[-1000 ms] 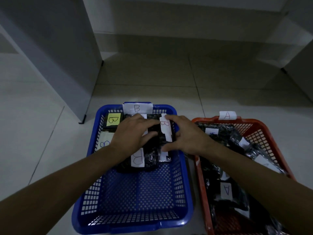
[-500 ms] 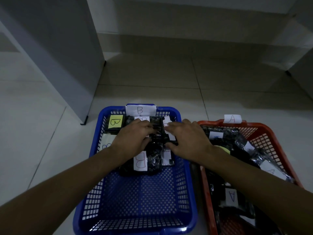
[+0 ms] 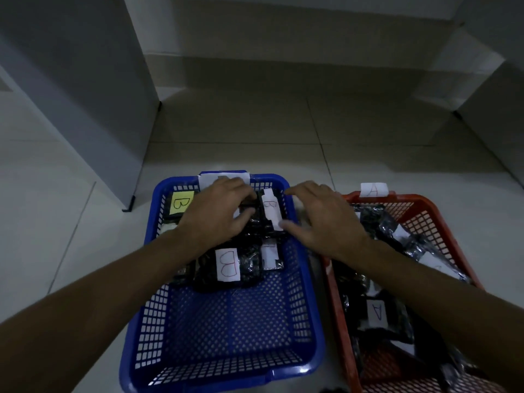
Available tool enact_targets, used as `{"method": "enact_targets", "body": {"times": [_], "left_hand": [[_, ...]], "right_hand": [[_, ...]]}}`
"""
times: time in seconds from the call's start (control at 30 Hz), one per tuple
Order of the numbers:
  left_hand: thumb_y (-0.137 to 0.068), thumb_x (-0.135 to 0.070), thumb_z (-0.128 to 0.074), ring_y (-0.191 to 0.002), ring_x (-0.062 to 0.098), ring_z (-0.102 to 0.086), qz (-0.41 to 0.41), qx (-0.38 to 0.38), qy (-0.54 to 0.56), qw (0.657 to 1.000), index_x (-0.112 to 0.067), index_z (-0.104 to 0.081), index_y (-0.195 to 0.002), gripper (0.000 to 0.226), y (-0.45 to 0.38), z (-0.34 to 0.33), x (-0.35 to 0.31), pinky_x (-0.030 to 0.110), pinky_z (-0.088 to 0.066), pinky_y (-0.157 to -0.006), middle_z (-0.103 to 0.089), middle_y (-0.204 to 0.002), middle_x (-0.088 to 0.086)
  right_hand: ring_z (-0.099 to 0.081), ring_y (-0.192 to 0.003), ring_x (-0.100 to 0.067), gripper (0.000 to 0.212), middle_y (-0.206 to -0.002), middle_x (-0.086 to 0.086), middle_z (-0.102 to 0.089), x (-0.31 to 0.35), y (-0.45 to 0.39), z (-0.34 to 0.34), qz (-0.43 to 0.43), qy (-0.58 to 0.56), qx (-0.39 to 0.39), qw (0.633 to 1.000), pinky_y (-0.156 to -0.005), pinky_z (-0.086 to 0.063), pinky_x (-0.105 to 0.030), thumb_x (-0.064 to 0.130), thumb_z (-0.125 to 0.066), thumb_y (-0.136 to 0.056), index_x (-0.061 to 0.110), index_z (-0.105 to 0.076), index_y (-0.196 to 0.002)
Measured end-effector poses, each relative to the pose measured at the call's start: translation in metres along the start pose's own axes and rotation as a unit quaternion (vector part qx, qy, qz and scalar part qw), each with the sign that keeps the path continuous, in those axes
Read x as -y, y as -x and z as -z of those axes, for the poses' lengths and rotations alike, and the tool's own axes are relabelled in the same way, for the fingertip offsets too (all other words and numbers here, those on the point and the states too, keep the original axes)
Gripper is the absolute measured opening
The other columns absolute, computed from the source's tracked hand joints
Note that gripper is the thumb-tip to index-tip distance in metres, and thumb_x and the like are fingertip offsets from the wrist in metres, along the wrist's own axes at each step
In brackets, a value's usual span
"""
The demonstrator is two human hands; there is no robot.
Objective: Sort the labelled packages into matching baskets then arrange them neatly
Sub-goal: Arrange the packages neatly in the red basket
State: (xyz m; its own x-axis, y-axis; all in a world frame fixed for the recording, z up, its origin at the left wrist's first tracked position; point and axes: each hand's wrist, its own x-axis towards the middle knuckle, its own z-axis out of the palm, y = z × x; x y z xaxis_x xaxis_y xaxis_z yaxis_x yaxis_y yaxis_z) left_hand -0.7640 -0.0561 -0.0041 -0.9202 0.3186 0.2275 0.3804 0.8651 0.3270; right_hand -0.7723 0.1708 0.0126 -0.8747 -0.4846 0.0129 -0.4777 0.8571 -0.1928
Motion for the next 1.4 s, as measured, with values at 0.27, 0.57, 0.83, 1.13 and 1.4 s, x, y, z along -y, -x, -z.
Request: {"method": "enact_targets", "body": {"times": [0.27,0.57,0.83,1.13,1.4], "left_hand": [[-0.086,-0.035,-0.056,-0.096,0.02,-0.052,-0.112,0.03,0.09,0.989,-0.022,-0.059,-0.1,0.02,-0.057,-0.03,-0.083,0.039,-0.049,-0.077,-0.059,-0.097,-0.002],[-0.087,-0.049,-0.057,-0.093,0.014,-0.055,-0.162,0.148,0.045,0.975,-0.025,-0.057,-0.109,0.033,-0.077,-0.048,-0.152,0.035,-0.05,-0.076,-0.058,-0.105,-0.006],[-0.087,-0.05,-0.058,-0.097,0.012,-0.053,-0.113,0.186,-0.059,0.974,-0.025,-0.057,-0.106,0.032,-0.081,-0.064,-0.177,0.026,-0.04,-0.076,-0.056,-0.105,-0.007],[-0.089,-0.047,-0.053,-0.086,0.009,-0.052,-0.038,0.191,-0.117,0.974,-0.031,-0.055,-0.103,0.021,-0.099,-0.044,-0.2,0.031,-0.049,-0.071,-0.051,-0.099,-0.013],[-0.089,-0.034,-0.052,-0.092,0.017,-0.053,0.055,0.073,-0.057,0.994,-0.023,-0.055,-0.109,0.023,-0.107,-0.061,-0.207,0.034,-0.048,-0.069,-0.054,-0.102,-0.003]], "right_hand": [[-0.056,-0.099,-0.019,0.026,-0.107,0.0,-0.061,-0.061,0.055,0.062,-0.137,-0.011,-0.011,0.99,-0.08,-0.045,-0.033,0.037,-0.055,-0.094,0.022,-0.059,-0.115],[-0.053,-0.102,-0.01,0.027,-0.111,0.008,-0.057,-0.12,0.094,0.064,-0.128,0.008,0.068,0.989,-0.077,-0.044,-0.023,0.032,-0.068,-0.087,0.026,-0.061,-0.112],[-0.044,-0.097,-0.007,0.031,-0.105,0.011,-0.05,-0.165,0.111,0.053,-0.069,-0.036,0.049,0.996,-0.076,-0.041,-0.026,0.036,-0.066,-0.085,0.026,-0.057,-0.114],[-0.051,-0.108,-0.02,0.049,-0.118,0.0,-0.054,-0.185,0.083,0.063,-0.026,-0.053,0.047,0.997,-0.089,-0.049,-0.041,0.038,-0.068,-0.083,0.026,-0.047,-0.125],[-0.055,-0.109,-0.019,0.057,-0.127,0.0,-0.054,-0.183,0.061,0.081,-0.008,-0.04,0.114,0.993,-0.09,-0.049,-0.039,0.04,-0.066,-0.086,0.028,-0.04,-0.136]]}}
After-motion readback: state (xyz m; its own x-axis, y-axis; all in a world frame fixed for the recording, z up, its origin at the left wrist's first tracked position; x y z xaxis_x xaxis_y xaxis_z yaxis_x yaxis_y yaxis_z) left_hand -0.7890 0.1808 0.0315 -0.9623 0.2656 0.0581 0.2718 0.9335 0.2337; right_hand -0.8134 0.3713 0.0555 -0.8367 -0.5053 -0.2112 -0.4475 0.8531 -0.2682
